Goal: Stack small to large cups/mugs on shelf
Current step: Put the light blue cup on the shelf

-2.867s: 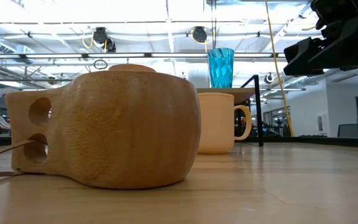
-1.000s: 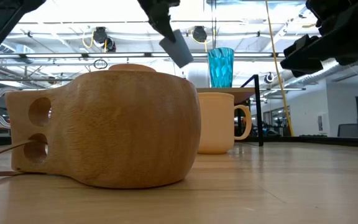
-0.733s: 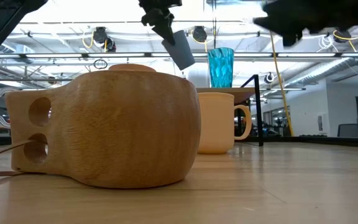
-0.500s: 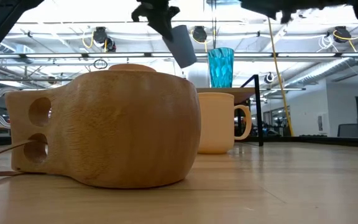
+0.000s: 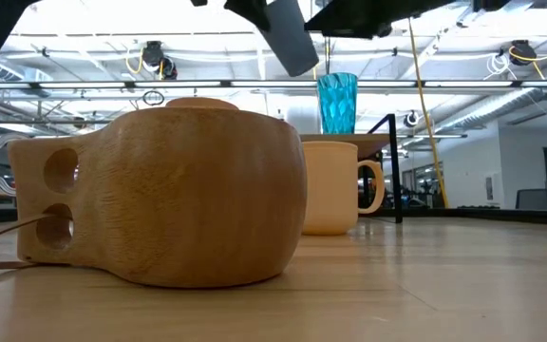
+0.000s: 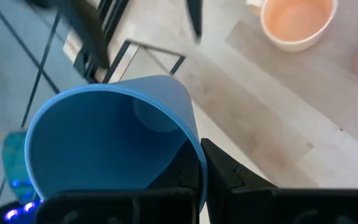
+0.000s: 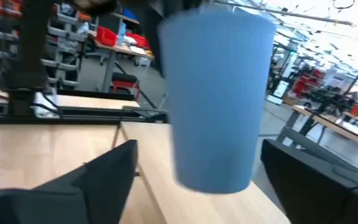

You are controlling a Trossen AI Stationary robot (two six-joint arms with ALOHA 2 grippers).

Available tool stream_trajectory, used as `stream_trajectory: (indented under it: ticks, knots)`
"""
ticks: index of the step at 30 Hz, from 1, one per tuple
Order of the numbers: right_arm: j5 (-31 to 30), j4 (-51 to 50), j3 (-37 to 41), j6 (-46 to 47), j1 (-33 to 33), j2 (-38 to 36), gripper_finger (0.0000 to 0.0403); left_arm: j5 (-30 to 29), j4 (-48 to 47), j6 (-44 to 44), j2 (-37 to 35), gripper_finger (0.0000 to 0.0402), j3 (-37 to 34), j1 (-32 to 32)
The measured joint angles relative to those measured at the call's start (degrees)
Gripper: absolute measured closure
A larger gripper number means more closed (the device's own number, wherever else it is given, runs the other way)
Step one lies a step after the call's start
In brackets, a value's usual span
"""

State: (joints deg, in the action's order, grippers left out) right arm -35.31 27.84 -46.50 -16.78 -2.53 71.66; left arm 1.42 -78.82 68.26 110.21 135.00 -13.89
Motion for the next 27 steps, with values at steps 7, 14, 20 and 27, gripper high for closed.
stream_trajectory:
  ticks: [7, 14, 20, 27]
  knots:
    - [1.32, 1.98, 0.0, 0.95, 3.57, 3.36, 0.0038, 0.03, -0.22, 2.57, -0.01, 0.0399, 0.0, 2.0]
    - [7.06, 4.53, 0.07, 1.7, 6.19, 4.35, 0.0087, 0.1, 0.36, 2.09, -0.01, 0.0399, 0.0, 2.36]
    - [11.23, 4.53, 0.07, 3.54, 7.86, 4.38, 0.0138, 0.25, 0.29, 1.67, -0.01, 0.0399, 0.0, 2.33]
    - [12.57, 5.24, 0.09, 6.41, 8.88, 4.94, 0.0105, 1.04, 0.17, 1.7, -0.01, 0.0399, 0.0, 2.29]
